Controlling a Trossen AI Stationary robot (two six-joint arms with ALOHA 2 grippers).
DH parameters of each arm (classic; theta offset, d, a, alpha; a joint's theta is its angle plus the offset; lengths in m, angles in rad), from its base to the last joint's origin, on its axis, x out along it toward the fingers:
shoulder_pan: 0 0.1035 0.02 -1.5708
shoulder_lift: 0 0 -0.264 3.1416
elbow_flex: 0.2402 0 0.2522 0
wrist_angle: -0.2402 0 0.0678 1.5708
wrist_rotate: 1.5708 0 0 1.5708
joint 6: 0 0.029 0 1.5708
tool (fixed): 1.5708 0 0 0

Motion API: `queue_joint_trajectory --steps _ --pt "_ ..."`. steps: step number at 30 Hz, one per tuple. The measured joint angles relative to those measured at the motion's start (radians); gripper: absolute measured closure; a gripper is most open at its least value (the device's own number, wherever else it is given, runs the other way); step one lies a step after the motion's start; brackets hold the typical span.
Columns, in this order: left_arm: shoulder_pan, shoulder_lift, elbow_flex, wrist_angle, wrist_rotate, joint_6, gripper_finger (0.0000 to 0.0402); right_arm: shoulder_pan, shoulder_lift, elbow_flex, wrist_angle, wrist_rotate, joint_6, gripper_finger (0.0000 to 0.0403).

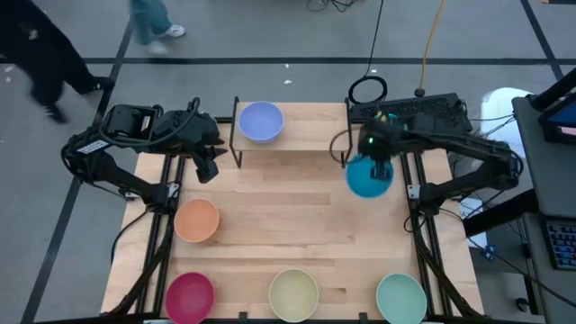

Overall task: Place and stack bowls onto a shelf
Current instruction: Put the blue bowl on the shelf

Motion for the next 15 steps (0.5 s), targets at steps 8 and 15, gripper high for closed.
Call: queue_joint_trajectory --steps 8,15 --pt "0.000 0.000 0.000 0.000 0.000 -0.004 0.0282 -0.012 0.143 0.320 0.041 0.011 -0.075 0.0403" --pt "0.000 0.000 0.000 0.002 0.000 -0.022 0.0282 -0.080 0.322 0.505 0.055 0.012 -0.138 0.0403"
